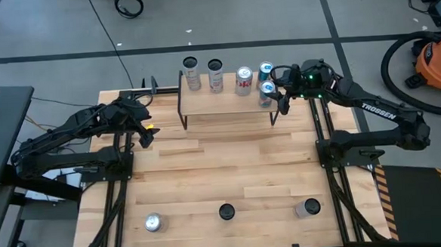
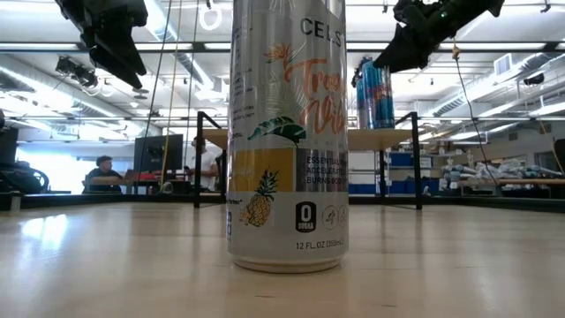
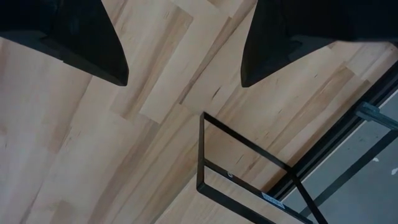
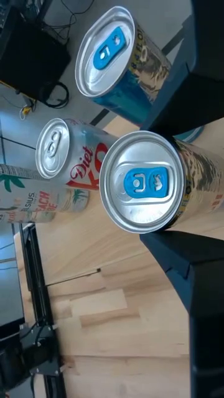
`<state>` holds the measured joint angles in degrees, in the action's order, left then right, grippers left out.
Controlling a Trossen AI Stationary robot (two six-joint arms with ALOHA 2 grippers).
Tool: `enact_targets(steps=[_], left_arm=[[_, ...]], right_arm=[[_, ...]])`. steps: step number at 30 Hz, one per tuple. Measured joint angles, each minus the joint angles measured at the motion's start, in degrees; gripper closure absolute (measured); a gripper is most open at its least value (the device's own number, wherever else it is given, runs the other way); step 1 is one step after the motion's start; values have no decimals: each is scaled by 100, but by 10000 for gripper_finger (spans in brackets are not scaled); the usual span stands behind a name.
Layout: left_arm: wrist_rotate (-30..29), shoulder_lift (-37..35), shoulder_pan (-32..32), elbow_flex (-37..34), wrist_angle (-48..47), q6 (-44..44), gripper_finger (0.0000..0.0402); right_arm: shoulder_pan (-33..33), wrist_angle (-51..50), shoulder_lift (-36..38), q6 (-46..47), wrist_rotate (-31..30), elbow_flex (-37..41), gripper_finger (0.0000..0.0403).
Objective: Place canned beverage on shelf
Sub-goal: Put the blue soda can aligned with the other blue soda can on the shelf
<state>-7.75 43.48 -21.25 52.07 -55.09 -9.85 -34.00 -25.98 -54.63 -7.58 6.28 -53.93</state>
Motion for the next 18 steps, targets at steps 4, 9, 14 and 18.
enact_targets(steps=[4,9,14,18], left_arm=[[2,0,2,0,0,0,88],[1,0,1,0,1,-1,88],[2,0,0,0,1,-2,88],[2,0,2,0,2,-2,88]], right_arm=[[0,0,0,-6,-2,2,149],[0,6,-3,-10,-4,7,130],[-4,-34,-18,-44,-56,26,120],[0,-16,-18,-119,-229,26,111]])
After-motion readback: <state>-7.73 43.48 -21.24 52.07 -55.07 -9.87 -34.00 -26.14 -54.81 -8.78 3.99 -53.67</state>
